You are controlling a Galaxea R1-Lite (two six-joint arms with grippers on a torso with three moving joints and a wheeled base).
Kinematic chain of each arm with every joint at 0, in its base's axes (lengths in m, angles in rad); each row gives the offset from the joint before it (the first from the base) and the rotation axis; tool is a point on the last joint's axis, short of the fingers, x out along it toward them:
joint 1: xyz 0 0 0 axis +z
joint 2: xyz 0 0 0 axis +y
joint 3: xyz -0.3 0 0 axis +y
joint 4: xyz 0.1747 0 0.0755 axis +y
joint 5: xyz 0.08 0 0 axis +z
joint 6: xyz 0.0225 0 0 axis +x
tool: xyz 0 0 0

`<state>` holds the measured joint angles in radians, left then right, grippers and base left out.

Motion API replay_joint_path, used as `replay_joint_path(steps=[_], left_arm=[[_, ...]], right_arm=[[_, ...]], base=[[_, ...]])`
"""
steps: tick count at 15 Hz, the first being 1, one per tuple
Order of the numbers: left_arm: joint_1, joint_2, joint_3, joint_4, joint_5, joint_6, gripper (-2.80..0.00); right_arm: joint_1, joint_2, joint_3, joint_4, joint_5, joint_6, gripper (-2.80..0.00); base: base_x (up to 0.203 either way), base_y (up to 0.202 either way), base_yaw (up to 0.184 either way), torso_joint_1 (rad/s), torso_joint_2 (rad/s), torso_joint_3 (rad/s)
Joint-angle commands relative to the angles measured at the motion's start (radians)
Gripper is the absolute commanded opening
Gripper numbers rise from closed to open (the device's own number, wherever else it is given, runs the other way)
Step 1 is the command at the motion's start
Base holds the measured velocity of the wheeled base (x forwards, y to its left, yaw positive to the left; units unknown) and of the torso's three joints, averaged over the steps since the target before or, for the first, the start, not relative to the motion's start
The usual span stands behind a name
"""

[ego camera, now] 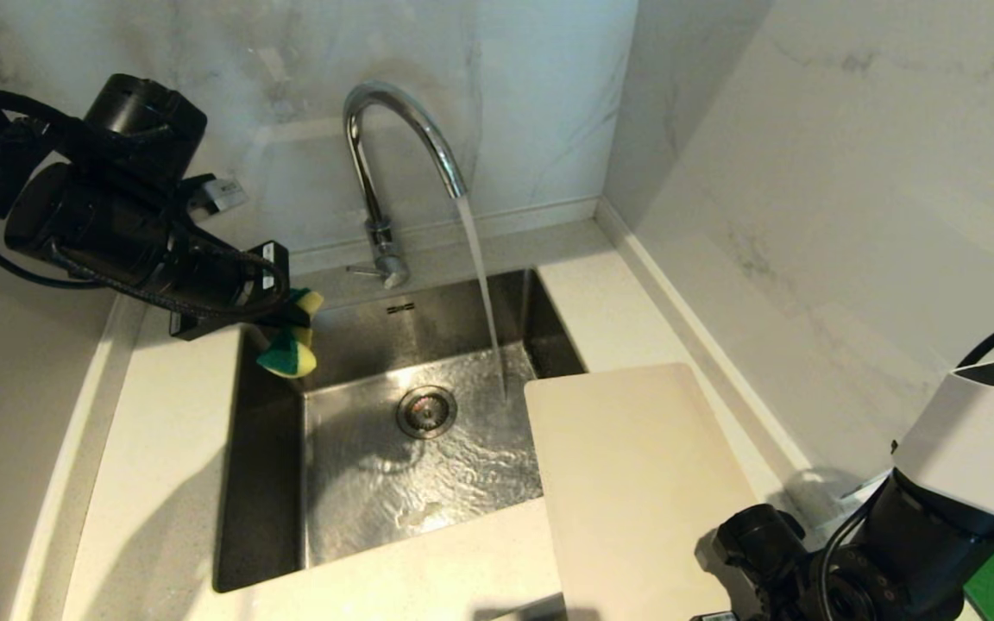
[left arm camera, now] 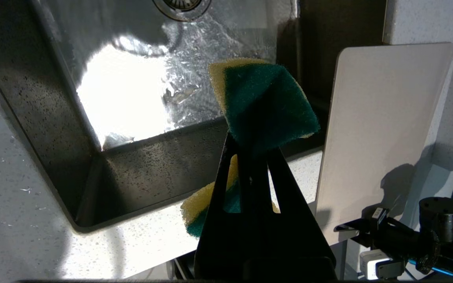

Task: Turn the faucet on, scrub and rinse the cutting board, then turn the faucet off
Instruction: Put down the cutting board

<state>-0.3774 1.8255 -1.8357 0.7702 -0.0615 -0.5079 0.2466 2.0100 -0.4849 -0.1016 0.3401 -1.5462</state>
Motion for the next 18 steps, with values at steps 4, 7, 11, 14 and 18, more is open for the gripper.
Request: replay_joint_path(steps=[4, 7, 11, 14, 18], left_arm=[[0.000, 0.000, 0.000, 0.003, 0.002, -0.003, -2.80], [0.000, -0.003, 0.000, 0.004, 0.002, -0.003, -2.80], [-0.001, -0.009, 0.000, 0.004, 0.002, -0.004, -2.80], [-0.004, -0.021, 0.001, 0.006, 0.003, -0.006, -2.80], [-0.021, -0.037, 0.004, 0.009, 0.007, -0.010, -2.80]], right_arm=[[0.000, 0.001, 0.000, -0.001, 0.002, -0.009, 0.00], [0.002, -0.006, 0.007, -0.001, 0.002, -0.009, 0.00], [0.008, -0.040, 0.011, -0.001, 0.006, -0.011, 0.00], [0.008, -0.097, 0.025, 0.000, 0.021, -0.015, 0.00], [0.007, -0.195, 0.084, 0.000, 0.049, -0.018, 0.00]], base=[[0.000, 0.000, 0.000, 0.000, 0.00, 0.000], [0.000, 0.000, 0.000, 0.000, 0.00, 0.000], [0.000, 0.000, 0.000, 0.000, 0.00, 0.000], [0.000, 0.000, 0.000, 0.000, 0.00, 0.000], [0.000, 0.000, 0.000, 0.000, 0.00, 0.000]])
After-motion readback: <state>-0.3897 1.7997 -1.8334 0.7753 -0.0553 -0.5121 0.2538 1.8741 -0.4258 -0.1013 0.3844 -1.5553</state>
